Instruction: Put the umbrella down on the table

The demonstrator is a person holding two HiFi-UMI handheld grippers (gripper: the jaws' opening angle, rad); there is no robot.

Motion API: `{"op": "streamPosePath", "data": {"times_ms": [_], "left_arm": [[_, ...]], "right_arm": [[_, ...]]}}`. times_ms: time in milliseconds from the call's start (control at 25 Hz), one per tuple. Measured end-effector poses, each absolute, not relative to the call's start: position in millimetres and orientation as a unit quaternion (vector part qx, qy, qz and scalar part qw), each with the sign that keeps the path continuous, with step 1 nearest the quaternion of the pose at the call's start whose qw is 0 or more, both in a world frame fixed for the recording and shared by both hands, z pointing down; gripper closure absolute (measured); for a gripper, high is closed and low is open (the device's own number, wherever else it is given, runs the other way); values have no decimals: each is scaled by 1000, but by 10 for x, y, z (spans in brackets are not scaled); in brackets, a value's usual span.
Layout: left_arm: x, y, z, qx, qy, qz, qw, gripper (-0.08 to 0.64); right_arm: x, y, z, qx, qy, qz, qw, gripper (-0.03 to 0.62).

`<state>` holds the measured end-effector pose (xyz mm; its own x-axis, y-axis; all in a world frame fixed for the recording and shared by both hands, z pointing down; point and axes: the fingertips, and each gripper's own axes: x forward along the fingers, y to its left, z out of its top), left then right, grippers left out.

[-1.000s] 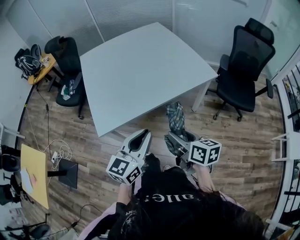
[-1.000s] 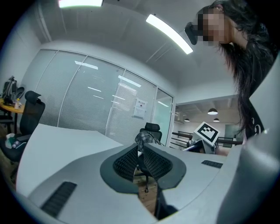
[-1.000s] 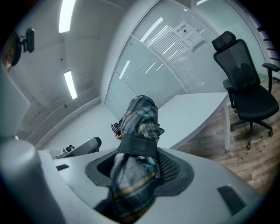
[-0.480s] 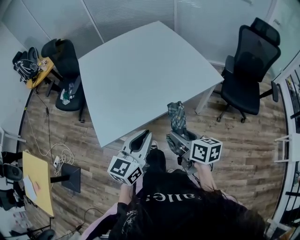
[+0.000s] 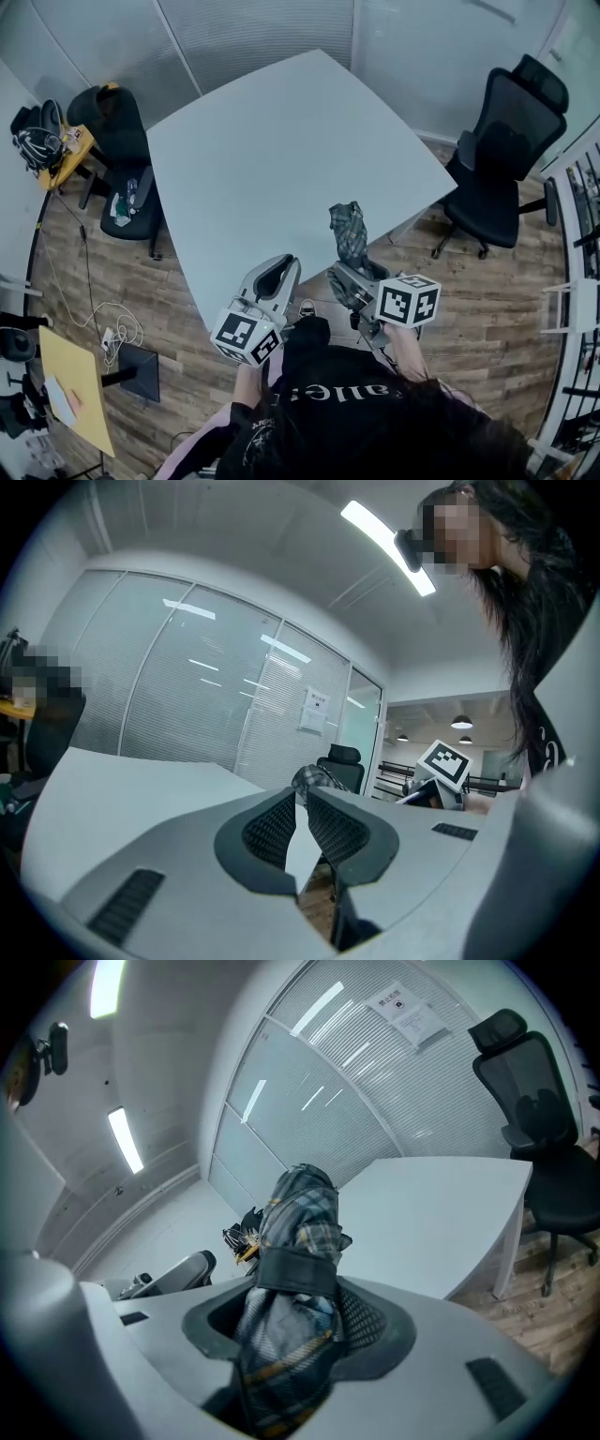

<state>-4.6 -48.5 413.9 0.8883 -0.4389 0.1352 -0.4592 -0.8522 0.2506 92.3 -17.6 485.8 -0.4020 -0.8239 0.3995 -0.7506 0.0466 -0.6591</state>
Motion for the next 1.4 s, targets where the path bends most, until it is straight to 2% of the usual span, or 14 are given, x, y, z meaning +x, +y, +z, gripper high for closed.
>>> {"op": "streamPosePath", "data": {"times_ms": [840,1200,1400], "left_arm": [[-190,-1892,4279,964,-215,27,152,518],[-149,-2053,4441,955,-234,29,179,518],[-12,-2130,4477,947,-261,25,188,518]], "right_arm": [[828,-1572,4957,-565,709,-422,20,364],[999,-1840,5023,-560,715,-418,-14,364],[1264,-2053,5062,-546,733,-402,-56,364]]}}
